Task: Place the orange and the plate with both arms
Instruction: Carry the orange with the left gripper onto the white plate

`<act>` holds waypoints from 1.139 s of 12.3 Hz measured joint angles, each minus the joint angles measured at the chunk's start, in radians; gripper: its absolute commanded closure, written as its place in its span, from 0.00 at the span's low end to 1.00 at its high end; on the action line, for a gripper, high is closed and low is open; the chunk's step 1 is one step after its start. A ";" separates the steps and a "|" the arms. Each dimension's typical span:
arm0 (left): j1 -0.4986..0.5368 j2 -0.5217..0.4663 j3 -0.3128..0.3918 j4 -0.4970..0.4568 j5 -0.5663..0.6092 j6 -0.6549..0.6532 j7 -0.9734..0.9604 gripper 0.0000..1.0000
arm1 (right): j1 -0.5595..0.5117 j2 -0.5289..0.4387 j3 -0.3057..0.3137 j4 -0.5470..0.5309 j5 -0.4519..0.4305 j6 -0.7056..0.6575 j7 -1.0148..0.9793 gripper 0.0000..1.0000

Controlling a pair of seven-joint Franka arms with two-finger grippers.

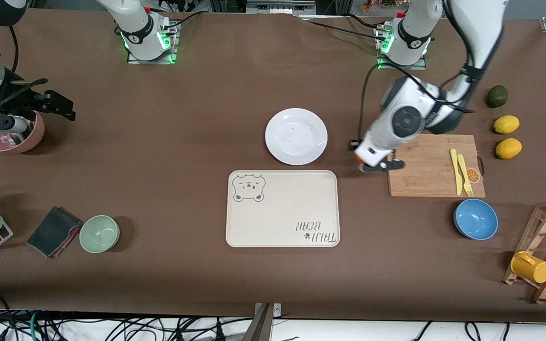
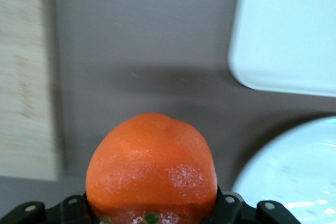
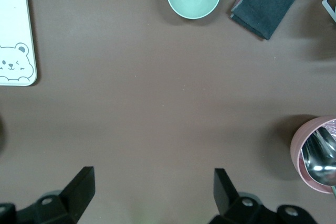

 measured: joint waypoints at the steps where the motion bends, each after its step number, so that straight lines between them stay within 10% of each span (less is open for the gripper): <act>1: -0.037 0.013 -0.029 0.020 0.000 0.000 -0.084 0.77 | 0.000 0.000 0.000 0.000 0.000 0.000 0.000 0.00; 9: -0.290 0.277 -0.037 0.223 0.000 0.003 -0.328 0.69 | 0.001 0.000 0.000 0.000 0.000 0.000 0.000 0.00; 11: -0.290 0.315 -0.037 0.251 0.000 0.003 -0.325 0.39 | 0.001 0.000 0.000 0.000 0.000 0.000 0.000 0.00; 12: -0.291 0.326 -0.037 0.257 0.000 0.003 -0.325 0.00 | 0.001 0.000 0.000 0.000 0.000 0.000 0.000 0.00; 14: -0.292 0.334 -0.037 0.260 0.000 0.002 -0.324 0.00 | 0.001 0.000 0.000 0.000 0.000 0.000 0.000 0.00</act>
